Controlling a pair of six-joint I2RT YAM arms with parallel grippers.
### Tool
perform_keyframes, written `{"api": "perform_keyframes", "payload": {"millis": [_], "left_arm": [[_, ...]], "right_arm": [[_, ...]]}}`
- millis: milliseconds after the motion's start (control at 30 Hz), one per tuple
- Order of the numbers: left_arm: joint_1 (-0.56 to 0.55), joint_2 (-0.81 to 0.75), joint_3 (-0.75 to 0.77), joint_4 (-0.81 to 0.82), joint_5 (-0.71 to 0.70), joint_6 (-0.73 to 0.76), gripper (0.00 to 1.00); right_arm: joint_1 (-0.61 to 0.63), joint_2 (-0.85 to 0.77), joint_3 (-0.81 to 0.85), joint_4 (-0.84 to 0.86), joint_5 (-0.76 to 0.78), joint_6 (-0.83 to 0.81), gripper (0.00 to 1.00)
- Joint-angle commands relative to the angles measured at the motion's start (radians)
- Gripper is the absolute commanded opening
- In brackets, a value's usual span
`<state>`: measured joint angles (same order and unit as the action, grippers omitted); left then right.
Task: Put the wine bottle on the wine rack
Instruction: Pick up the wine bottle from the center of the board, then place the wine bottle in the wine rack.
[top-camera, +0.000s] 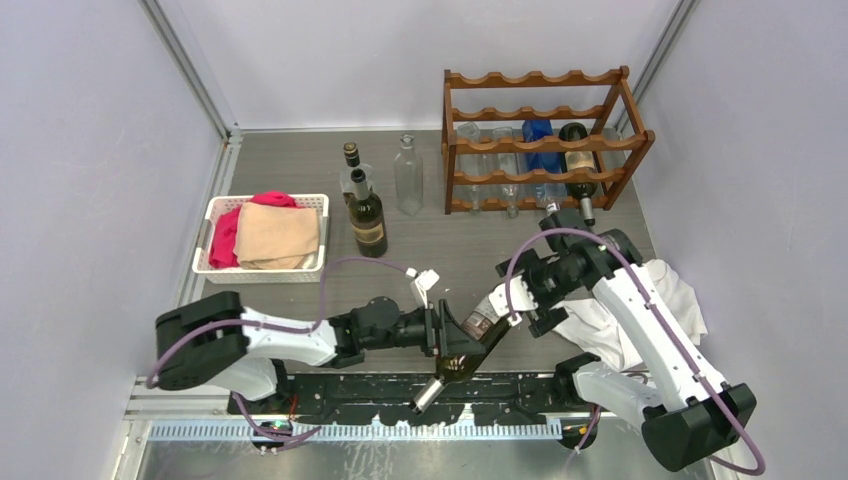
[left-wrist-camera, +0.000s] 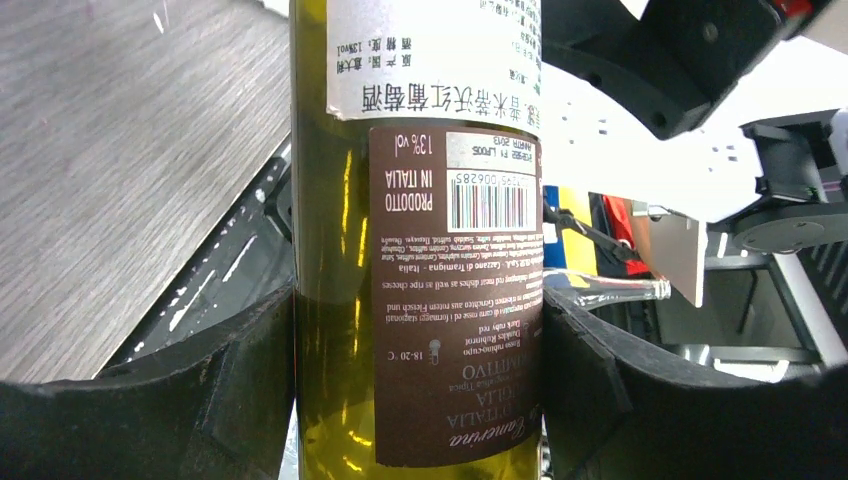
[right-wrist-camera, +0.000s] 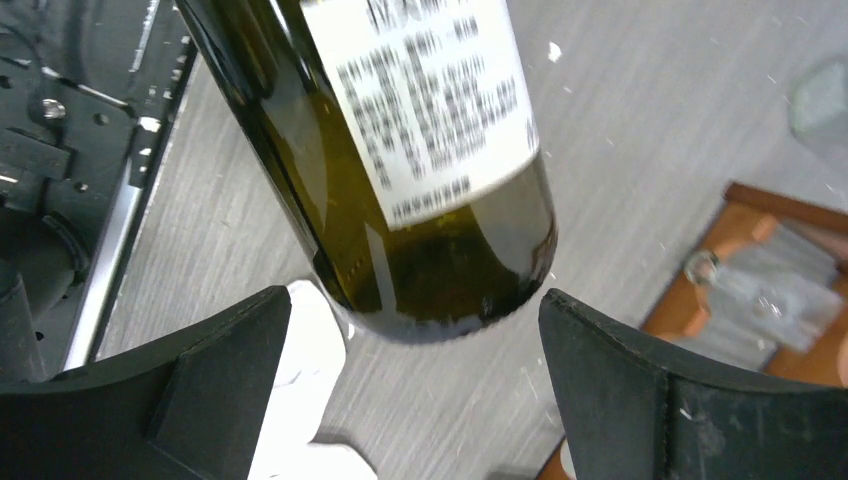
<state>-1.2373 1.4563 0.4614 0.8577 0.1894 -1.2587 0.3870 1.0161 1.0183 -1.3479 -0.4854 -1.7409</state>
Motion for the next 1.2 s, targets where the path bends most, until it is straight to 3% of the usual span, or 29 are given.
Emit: {"api": "perform_keyframes", "payload": {"millis": [0, 167, 267, 367, 467, 667, 833, 900, 1000, 1067, 1167], "left_arm": [[-0.008, -0.164, 0.022, -0.043, -0.094, 0.084, 0.00], [-0.009, -0.229, 0.008, -0.092, -0.131, 0.087, 0.00], [-0.020, -0.279, 0.010, -0.140, -0.237, 0.113, 0.00], [-0.067, -0.343, 0.069, -0.289, -0.409, 0.199, 0.00], [-0.090, -0.353, 0.111, -0.315, -0.515, 0.259, 0.00], [-0.092, -0.312, 0.151, -0.238, -0.730, 0.314, 0.00], [-0.090, -0.215, 0.233, -0.151, -0.945, 0.384, 0.00], [-0.085, -0.177, 0.274, -0.112, -1.013, 0.396, 0.00], [-0.061, -0.122, 0.319, -0.061, -1.076, 0.391, 0.00], [-0.039, -0.087, 0.349, -0.041, -1.108, 0.372, 0.00], [0.000, -0.036, 0.403, -0.037, -1.125, 0.313, 0.00]], "right_arm": [[-0.077, -0.006, 0.106, -0.042, -0.085, 0.021, 1.00], [-0.155, 0.019, 0.143, 0.003, -0.119, 0.118, 1.00], [-0.182, 0.019, 0.165, 0.120, -0.102, 0.404, 1.00], [-0.219, 0.018, 0.180, 0.176, -0.102, 0.657, 1.00], [-0.292, 0.029, 0.192, 0.144, -0.173, 0.784, 1.00], [-0.433, 0.056, 0.176, 0.197, -0.420, 1.074, 1.00], [-0.439, 0.062, 0.147, 0.384, -0.564, 1.413, 1.00], [-0.439, 0.077, 0.138, 0.405, -0.638, 1.493, 1.00], [-0.439, 0.112, 0.136, 0.334, -0.761, 1.464, 1.00], [-0.439, 0.104, 0.110, 0.348, -0.774, 1.499, 1.00], [-0.436, 0.047, 0.000, 0.560, -0.732, 1.690, 1.00]]}}
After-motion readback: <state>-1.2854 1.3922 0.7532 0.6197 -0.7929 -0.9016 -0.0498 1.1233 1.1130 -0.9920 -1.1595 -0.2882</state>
